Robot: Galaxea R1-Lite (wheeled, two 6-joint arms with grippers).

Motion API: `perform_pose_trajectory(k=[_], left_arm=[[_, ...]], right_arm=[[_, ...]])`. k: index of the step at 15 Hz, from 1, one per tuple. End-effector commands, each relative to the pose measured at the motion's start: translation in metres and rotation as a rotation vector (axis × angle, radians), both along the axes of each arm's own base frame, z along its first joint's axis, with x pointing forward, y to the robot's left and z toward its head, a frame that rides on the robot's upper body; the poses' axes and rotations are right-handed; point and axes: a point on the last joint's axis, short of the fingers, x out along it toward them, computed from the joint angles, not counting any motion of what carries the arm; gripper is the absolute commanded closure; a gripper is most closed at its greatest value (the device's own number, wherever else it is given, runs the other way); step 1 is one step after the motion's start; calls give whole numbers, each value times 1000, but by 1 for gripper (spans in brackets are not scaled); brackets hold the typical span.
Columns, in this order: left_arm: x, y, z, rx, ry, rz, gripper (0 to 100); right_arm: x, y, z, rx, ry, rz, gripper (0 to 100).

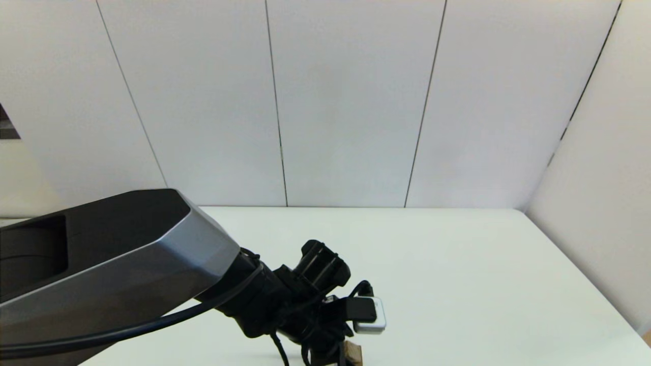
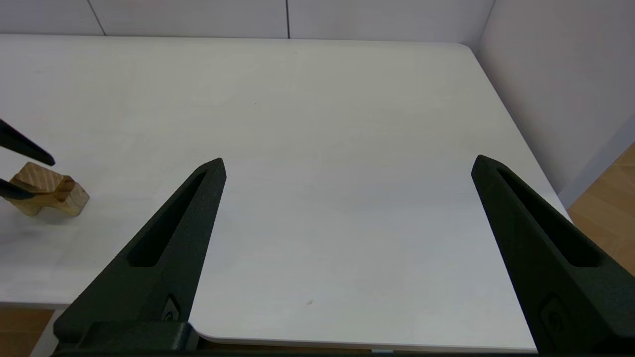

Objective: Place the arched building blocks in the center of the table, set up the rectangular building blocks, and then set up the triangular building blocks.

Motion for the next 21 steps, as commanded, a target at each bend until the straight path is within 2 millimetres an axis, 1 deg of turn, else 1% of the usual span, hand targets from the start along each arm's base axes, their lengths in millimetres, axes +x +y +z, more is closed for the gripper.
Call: perform_pose_trajectory(k=[1, 4, 6, 8, 9, 10, 11, 12, 13, 14, 15, 16, 18, 20, 21], left_arm=[[1, 1, 0, -3, -3, 0, 0], [2, 1, 12, -31, -24, 0, 0], [7, 7, 41, -103, -69, 19, 0], [7, 22, 84, -189, -131, 73, 0], [2, 32, 111, -246, -156, 114, 0], [-6, 51, 146, -312, -187, 175, 0], [-17, 71, 175, -363, -214, 231, 0], [-32, 92, 203, -413, -240, 291, 0], [-51, 113, 228, -466, -270, 361, 0], [-71, 129, 248, -518, -309, 436, 0], [-88, 145, 262, -560, -359, 532, 0], [-110, 165, 270, -602, -412, 652, 0], [-147, 196, 264, -633, -488, 764, 0], [-187, 229, 258, -710, -578, 817, 0], [-204, 245, 255, -746, -631, 869, 0]], right_arm=[[0, 0, 0, -1, 1, 0, 0], [0, 0, 0, -1, 1, 0, 0], [0, 0, 0, -1, 1, 0, 0], [0, 0, 0, -1, 1, 0, 0], [0, 0, 0, -1, 1, 0, 0], [0, 0, 0, -1, 1, 0, 0], [0, 0, 0, -1, 1, 0, 0], [0, 0, 0, -1, 1, 0, 0], [0, 0, 0, -1, 1, 0, 0], [0, 0, 0, -1, 1, 0, 0], [0, 0, 0, -1, 1, 0, 0], [0, 0, 0, -1, 1, 0, 0], [0, 0, 0, -1, 1, 0, 0], [0, 0, 0, -1, 1, 0, 0], [0, 0, 0, -1, 1, 0, 0]])
